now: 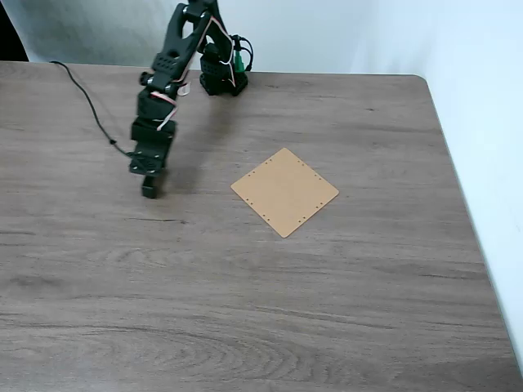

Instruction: Grasp a black block and then place it on the board.

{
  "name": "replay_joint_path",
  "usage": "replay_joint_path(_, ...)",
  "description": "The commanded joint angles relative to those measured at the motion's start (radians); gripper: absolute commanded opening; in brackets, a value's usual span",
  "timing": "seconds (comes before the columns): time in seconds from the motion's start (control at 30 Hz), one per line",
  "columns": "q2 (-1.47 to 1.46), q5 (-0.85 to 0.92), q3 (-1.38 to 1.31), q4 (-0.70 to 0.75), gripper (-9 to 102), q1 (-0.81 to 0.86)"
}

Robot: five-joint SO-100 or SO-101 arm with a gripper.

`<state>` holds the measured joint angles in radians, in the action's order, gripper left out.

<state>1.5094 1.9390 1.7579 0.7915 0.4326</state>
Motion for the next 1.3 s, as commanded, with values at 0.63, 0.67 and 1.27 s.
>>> replay_joint_path(0.63,0.318,-0.815,-0.021,0.164,0,-0.500)
replay_joint_path(0.67,0.319,-0.847,-0.023,0.163,0,-0.522)
replay_joint_path(1.27,0.276,-1.239,0.008,0.075,0,-0.781)
